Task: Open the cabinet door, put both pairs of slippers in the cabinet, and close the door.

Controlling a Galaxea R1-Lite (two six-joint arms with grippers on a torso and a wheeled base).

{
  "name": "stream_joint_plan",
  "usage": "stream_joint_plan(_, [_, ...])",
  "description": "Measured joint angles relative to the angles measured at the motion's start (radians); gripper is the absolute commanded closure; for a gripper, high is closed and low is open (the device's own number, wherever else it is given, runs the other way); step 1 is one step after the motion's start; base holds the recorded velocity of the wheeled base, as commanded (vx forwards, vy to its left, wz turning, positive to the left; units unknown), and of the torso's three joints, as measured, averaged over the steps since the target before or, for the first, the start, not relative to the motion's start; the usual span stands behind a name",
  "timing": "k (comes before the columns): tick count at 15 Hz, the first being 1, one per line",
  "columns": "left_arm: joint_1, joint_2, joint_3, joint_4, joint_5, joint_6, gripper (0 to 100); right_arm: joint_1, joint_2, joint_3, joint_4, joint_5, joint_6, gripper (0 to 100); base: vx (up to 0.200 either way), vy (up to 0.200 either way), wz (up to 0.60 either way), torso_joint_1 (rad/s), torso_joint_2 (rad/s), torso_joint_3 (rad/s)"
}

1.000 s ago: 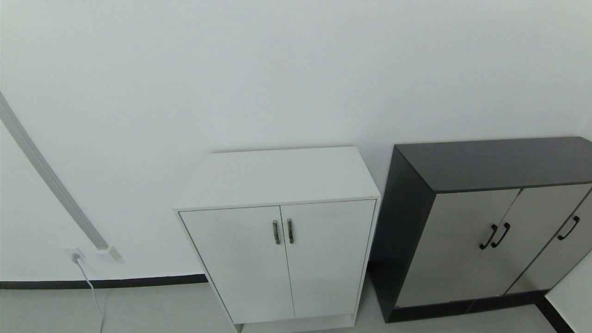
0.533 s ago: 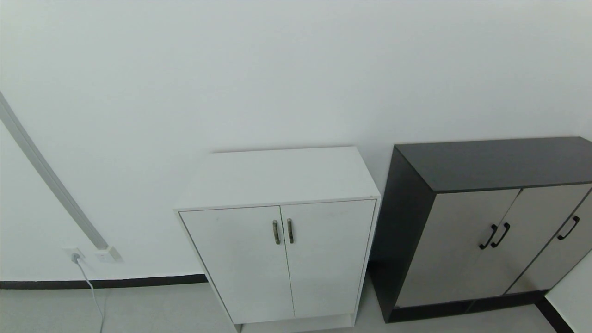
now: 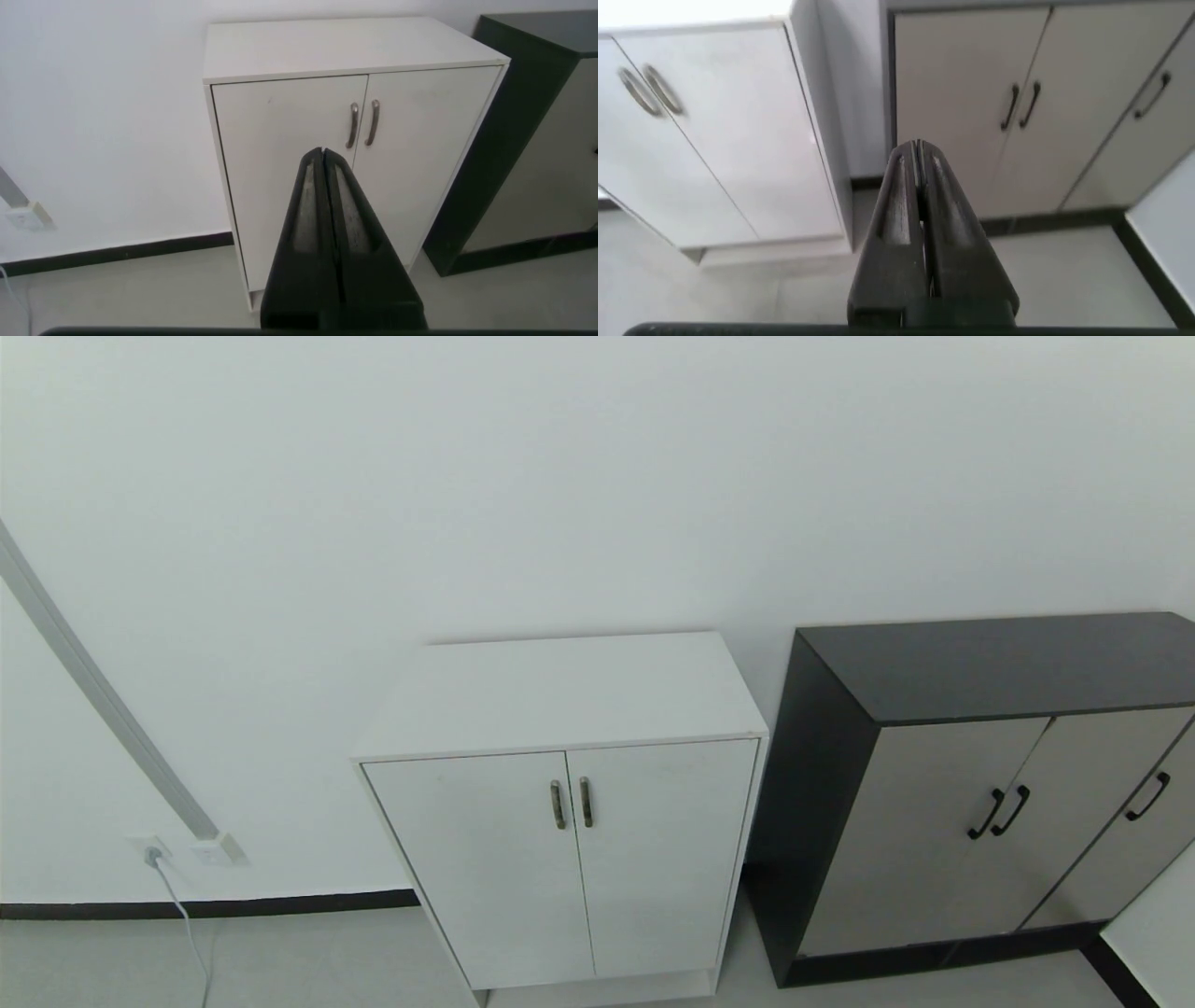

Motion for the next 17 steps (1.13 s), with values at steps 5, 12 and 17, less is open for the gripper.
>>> stream_joint_plan(5, [0.000,0.000,0.000,0.000,0.000,0.000,100,0.010,-0.051,0.000,-0.002,-0.018,0.058,100,0.000,0.000,0.00,0.000,0.00,0.000])
stream_joint_plan(12, [0.000,0.000,0.000,0.000,0.000,-0.001,100,0.010,-0.058,0.000,-0.010,-0.099,0.096,100,0.000,0.000,0.00,0.000,0.00,0.000])
stream_joint_plan(17, [0.000,0.000,0.000,0.000,0.001,-0.001,100,0.010,-0.059,0.000,-0.010,-0.100,0.092,100,0.000,0.000,0.00,0.000,0.00,0.000])
